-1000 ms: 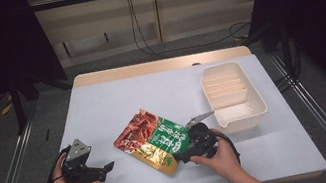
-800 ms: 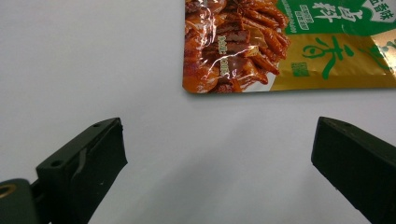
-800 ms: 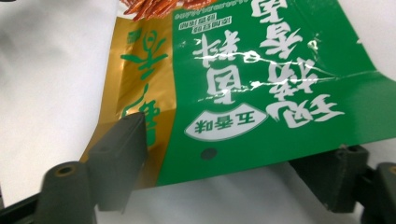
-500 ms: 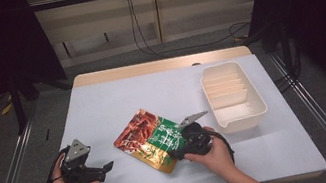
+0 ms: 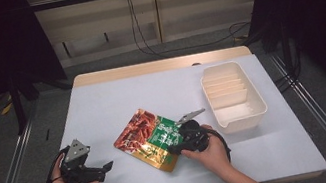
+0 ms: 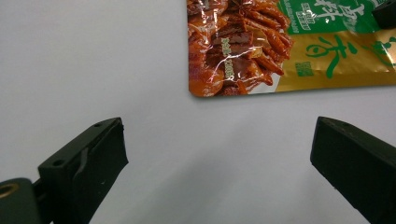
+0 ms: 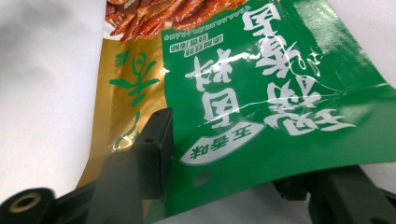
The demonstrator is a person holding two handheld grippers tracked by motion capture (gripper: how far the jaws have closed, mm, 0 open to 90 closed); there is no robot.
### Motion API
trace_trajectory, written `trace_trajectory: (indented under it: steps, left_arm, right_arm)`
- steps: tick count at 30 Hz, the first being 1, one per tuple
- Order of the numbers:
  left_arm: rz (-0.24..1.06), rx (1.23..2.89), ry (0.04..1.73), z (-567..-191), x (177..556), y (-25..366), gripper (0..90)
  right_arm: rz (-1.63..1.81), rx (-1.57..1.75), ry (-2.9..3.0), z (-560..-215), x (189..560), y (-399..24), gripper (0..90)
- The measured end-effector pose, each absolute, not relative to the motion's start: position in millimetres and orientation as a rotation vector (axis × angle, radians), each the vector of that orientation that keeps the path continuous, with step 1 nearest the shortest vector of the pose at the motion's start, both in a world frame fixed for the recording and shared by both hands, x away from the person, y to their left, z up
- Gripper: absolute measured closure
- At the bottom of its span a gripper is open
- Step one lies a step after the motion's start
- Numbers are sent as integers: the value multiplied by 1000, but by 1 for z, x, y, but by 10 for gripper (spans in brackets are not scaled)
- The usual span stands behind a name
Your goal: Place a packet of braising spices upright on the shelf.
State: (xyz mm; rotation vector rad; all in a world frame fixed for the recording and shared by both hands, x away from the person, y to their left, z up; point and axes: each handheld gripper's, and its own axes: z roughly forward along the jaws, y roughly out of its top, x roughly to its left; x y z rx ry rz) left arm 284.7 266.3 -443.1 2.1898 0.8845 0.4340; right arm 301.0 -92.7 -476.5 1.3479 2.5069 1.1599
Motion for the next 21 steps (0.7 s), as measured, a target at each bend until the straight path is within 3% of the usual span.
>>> trace_trajectory:
  steps: [15,21]
  left_arm:
    - [450,2182,896,-442,283,268,42]
    - [455,2174,898,-441,283,270,42]
  right_arm:
    - [1132,1387,2508,-468,309,-93,877]
    - [1104,1362,2542,-452,314,-91,900]
